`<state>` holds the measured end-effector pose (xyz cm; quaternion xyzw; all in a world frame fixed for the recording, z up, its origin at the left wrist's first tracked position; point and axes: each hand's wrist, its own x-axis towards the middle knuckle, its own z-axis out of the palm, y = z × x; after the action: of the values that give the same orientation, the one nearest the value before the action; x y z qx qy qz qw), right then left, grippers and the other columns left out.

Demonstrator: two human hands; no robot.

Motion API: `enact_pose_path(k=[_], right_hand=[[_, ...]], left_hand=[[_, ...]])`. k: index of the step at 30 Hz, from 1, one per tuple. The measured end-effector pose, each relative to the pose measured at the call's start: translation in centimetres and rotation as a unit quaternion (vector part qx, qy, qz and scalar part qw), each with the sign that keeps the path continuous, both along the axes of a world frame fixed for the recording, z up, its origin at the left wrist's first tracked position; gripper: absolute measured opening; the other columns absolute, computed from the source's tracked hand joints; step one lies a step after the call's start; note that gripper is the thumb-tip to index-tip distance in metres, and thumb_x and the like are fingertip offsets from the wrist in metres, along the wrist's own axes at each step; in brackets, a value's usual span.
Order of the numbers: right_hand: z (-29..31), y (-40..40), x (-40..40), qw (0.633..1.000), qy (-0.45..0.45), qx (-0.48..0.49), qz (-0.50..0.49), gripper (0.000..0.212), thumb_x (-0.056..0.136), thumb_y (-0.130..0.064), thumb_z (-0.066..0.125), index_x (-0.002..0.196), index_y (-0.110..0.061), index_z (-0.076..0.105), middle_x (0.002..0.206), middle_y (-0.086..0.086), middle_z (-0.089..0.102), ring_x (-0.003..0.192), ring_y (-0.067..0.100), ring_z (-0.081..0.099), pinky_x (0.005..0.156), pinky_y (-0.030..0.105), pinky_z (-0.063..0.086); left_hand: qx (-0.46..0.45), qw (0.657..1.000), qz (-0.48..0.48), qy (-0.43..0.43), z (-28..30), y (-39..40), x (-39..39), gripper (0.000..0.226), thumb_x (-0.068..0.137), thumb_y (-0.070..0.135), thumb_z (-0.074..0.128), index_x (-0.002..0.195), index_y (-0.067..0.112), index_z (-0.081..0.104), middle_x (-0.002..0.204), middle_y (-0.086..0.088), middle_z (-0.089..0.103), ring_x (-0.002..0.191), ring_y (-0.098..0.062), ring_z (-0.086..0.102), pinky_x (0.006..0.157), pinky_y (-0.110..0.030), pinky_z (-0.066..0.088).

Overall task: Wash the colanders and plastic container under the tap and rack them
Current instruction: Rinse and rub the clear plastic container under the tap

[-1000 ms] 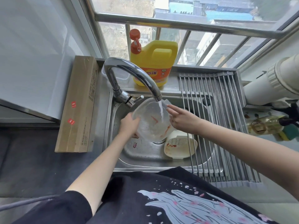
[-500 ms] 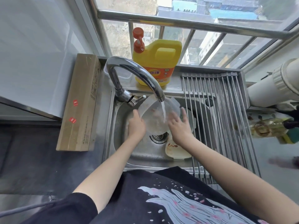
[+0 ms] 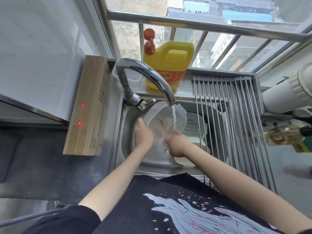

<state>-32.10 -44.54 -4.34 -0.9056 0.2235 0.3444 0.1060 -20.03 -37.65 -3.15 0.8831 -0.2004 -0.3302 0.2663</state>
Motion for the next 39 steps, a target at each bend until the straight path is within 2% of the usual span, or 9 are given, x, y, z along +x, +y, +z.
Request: enact_pose_path(k=[4,9,15,20,24,29,32,35,39], right_hand=[[-0.2,-1.8,-0.2,0.975,0.066,-0.21,0.02,0.068,0.095,-0.031,0.039,0.151,-0.005,0.011,0.157,0.016,0.017,0.147,0.03,0.004,0.112,0.049,-0.016],[-1.1,-0.8,-0.2,0.999,0.008,-0.041,-0.013,0.057,0.09,-0.016,0.045,0.145,-0.007,0.032,0.15,0.016,0.035,0.144,0.029,0.019,0.119,0.044,-0.005],[-0.5,-0.9,-0.3,0.973,0.036,-0.229,-0.024,0.059,0.1,-0.015,0.022,0.146,0.009,-0.005,0.155,0.028,-0.002,0.145,0.038,-0.005,0.114,0.047,-0.009],[-1.5,0.4,-0.3,0.99,-0.006,-0.126,0.06,0.03,0.092,0.003,0.043,0.118,0.004,0.057,0.126,0.027,0.056,0.126,0.042,0.045,0.113,0.053,0.022],[-0.7,0.1,-0.9,0.994,-0.049,-0.064,0.079,0.032,0.083,0.008,0.047,0.105,-0.006,0.065,0.105,0.011,0.069,0.105,0.028,0.06,0.099,0.035,0.039],[-0.9,-0.2,-0.6,0.986,-0.134,-0.046,-0.084,0.078,0.076,-0.005,0.053,0.147,-0.005,0.022,0.122,0.014,0.062,0.131,0.027,0.042,0.118,0.037,0.012],[0.6,-0.6,1.6,0.96,-0.073,0.037,-0.269,0.084,0.079,-0.012,0.046,0.149,0.001,0.002,0.154,0.027,0.014,0.146,0.035,0.002,0.119,0.041,-0.004],[-0.2,-0.6,2.5,0.984,-0.039,0.081,-0.152,0.082,0.084,-0.011,0.04,0.153,-0.015,-0.003,0.16,0.012,-0.007,0.144,0.036,-0.014,0.117,0.047,-0.006],[0.0,-1.8,1.0,0.988,-0.034,0.146,-0.039,0.075,0.086,-0.003,0.039,0.149,-0.038,0.021,0.157,-0.012,0.017,0.147,0.024,-0.005,0.118,0.044,0.011]], left_hand=[[-0.008,1.0,0.009,0.012,0.0,0.1,-0.1,0.019,0.09,0.004,0.031,0.107,0.007,0.038,0.102,-0.024,0.06,0.09,-0.042,0.06,0.077,-0.051,0.052],[0.007,0.997,0.043,0.064,0.1,-0.4,0.4,0.022,0.089,0.005,0.032,0.109,0.008,0.041,0.105,-0.02,0.059,0.093,-0.04,0.06,0.079,-0.048,0.054],[-0.021,0.989,0.062,0.136,-0.9,-0.1,-0.4,0.02,0.085,0.005,0.028,0.1,0.017,0.035,0.111,-0.015,0.053,0.085,-0.042,0.065,0.068,-0.053,0.057],[-0.019,0.991,0.092,0.098,-0.1,0.0,0.3,0.022,0.088,0.003,0.03,0.103,0.01,0.046,0.107,-0.017,0.057,0.089,-0.038,0.063,0.069,-0.05,0.058],[-0.008,0.994,0.073,0.081,-0.3,0.4,0.5,0.023,0.089,0.002,0.031,0.104,0.007,0.047,0.106,-0.018,0.059,0.09,-0.037,0.062,0.071,-0.048,0.057],[-0.009,0.989,0.069,0.129,-0.5,1.1,0.7,0.033,0.093,0.001,0.028,0.122,0.008,0.042,0.118,-0.015,0.052,0.079,-0.031,0.062,0.038,-0.027,0.052],[-0.026,0.98,0.099,0.173,-0.6,1.1,0.4,0.034,0.091,0.001,0.03,0.122,0.009,0.044,0.122,-0.016,0.053,0.081,-0.035,0.064,0.044,-0.038,0.057],[-0.034,0.968,0.136,0.207,-0.6,1.0,0.3,0.031,0.092,0.001,0.032,0.117,0.013,0.046,0.12,-0.014,0.055,0.09,-0.04,0.064,0.054,-0.047,0.058],[-0.033,0.947,0.168,0.271,-1.0,1.3,0.5,0.041,0.093,0.001,0.031,0.131,0.015,0.042,0.122,-0.008,0.051,0.082,-0.037,0.063,0.04,-0.037,0.055]])
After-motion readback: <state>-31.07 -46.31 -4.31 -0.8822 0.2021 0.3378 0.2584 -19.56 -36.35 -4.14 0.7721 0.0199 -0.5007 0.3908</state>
